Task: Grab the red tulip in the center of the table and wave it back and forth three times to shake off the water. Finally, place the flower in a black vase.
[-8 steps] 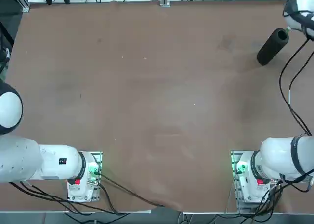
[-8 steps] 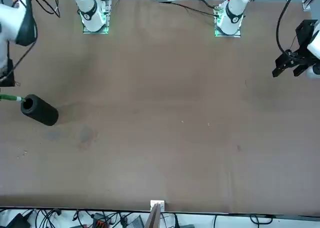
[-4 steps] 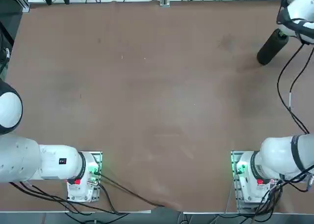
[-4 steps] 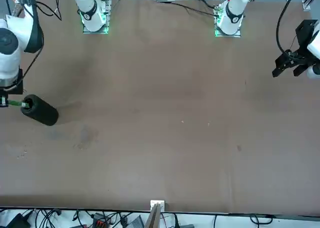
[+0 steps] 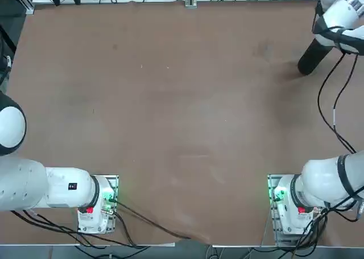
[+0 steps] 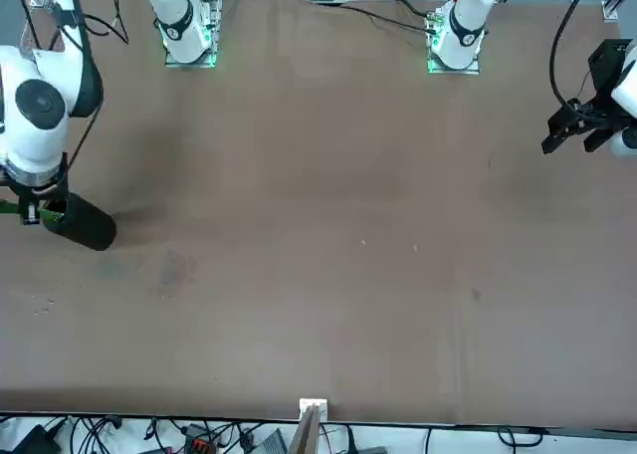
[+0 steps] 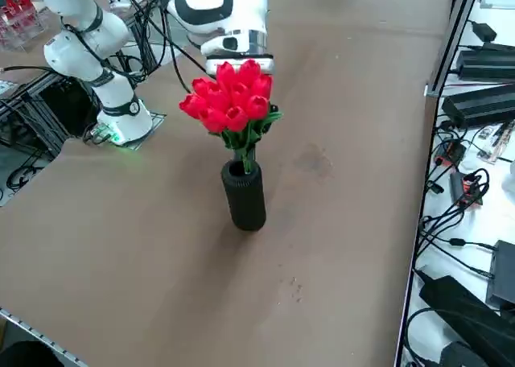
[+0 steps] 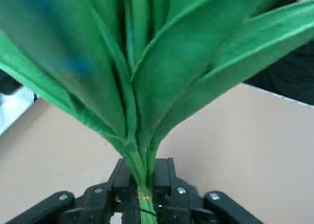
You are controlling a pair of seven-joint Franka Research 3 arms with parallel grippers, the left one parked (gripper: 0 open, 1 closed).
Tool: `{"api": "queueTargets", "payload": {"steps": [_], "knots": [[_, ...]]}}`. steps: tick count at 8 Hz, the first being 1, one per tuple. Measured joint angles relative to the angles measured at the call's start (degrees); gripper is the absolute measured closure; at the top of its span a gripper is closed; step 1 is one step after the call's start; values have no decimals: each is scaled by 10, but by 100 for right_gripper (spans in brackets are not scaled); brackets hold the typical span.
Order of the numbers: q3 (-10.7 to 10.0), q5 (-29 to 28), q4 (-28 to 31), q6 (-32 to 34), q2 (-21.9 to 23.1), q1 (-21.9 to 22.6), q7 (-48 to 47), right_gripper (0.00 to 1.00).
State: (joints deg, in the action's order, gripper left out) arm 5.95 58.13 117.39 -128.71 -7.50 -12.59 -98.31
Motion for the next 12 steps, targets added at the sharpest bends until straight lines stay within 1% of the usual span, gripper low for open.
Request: {"api": "queueTargets", "payload": {"steps": [1, 2, 3, 4, 5, 6, 7, 8, 10, 12], "knots": [[0, 1, 0, 30, 0, 14, -4, 56], [0, 2, -1, 71, 3, 34, -11, 35], [1, 2, -2, 106, 8, 55, -24, 16], [1, 1, -2, 136, 14, 73, -35, 0], [3, -2, -2, 161, 19, 87, -38, 0], [6, -18, -3, 181, 27, 102, -38, 0], [8, -49, -11, 201, 35, 121, -20, 0], [9, -98, -30, 225, 42, 138, 30, 0], [8, -210, -89, 254, 46, 143, 191, 0], [0, -330, -136, 268, 42, 139, 370, 0]]}}
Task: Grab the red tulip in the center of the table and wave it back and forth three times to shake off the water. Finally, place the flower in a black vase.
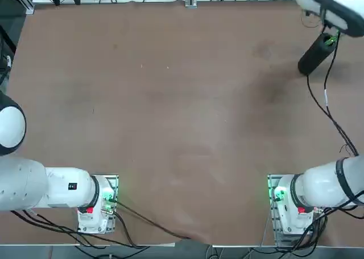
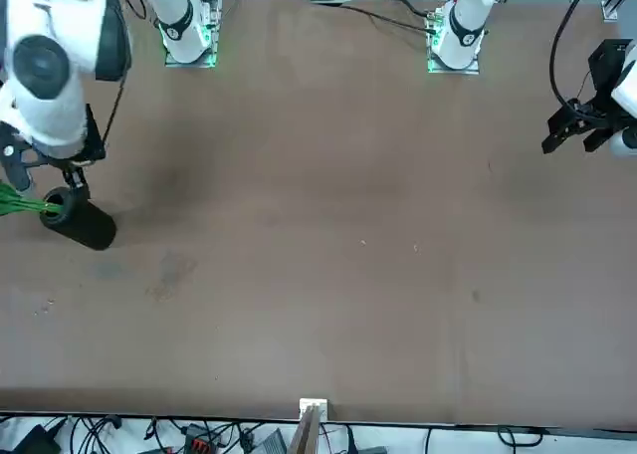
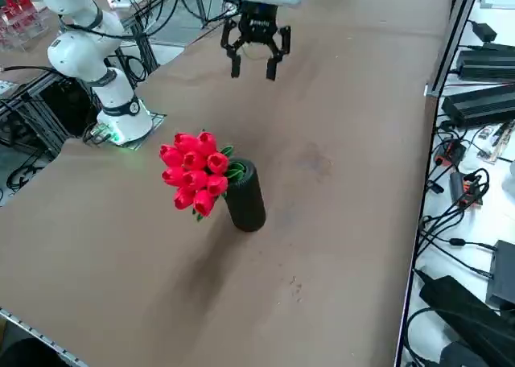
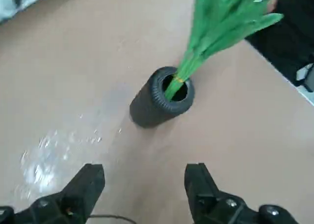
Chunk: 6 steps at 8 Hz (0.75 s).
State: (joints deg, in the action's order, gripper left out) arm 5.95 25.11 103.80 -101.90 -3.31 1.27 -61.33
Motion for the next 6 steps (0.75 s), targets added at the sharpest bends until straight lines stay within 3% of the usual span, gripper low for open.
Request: {"api": "queueTargets", "payload": {"steps": [3, 6], "knots": [[-6, -147, -82, 77, -23, -16, 232, 0], [-11, -235, -142, 149, -34, -80, 474, 0]]}}
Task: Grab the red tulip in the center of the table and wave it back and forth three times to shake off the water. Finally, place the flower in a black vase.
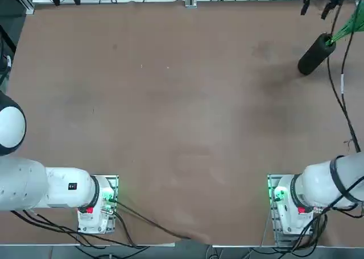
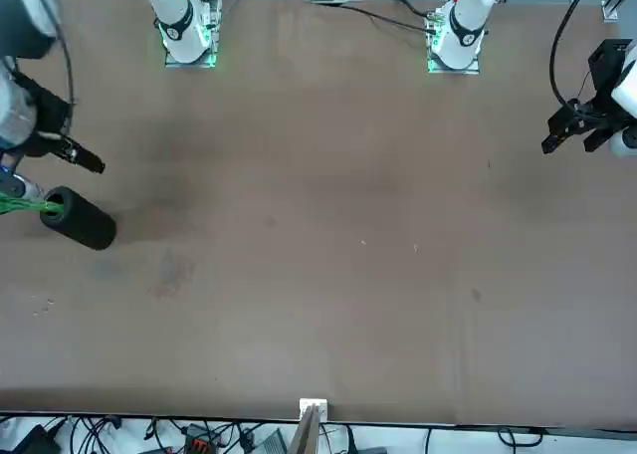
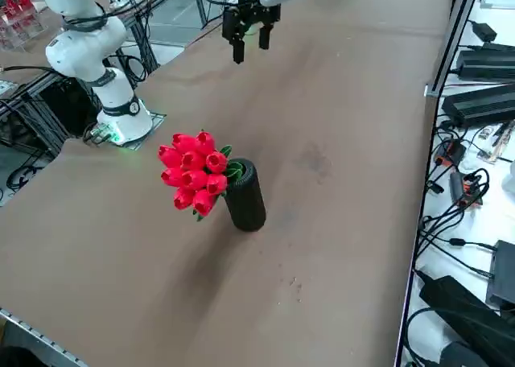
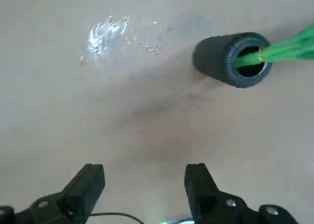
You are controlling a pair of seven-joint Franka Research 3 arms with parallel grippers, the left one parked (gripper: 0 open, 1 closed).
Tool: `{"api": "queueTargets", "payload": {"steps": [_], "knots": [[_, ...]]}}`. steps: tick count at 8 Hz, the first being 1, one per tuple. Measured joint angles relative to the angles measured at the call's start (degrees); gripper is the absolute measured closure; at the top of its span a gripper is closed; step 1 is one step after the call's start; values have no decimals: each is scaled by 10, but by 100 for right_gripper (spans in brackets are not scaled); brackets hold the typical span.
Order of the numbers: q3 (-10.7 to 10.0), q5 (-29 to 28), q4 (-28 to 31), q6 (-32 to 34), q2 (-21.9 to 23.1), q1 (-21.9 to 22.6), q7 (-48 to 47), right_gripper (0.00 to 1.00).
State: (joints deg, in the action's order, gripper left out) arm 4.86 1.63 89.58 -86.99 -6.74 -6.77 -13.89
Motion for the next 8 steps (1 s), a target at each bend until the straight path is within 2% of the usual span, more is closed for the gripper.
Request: {"api": "queueTargets", "payload": {"steps": [2, 3, 4, 6, 8], "knots": [[-2, -13, -13, 10, 1, -33, 106, 0], [1, -15, -12, 9, 8, -30, 124, 0], [2, -15, -8, 7, 23, -14, 125, 0], [-22, -15, 19, -2, 62, 29, 127, 0], [-30, -16, 45, -17, 85, 47, 129, 0]]}}
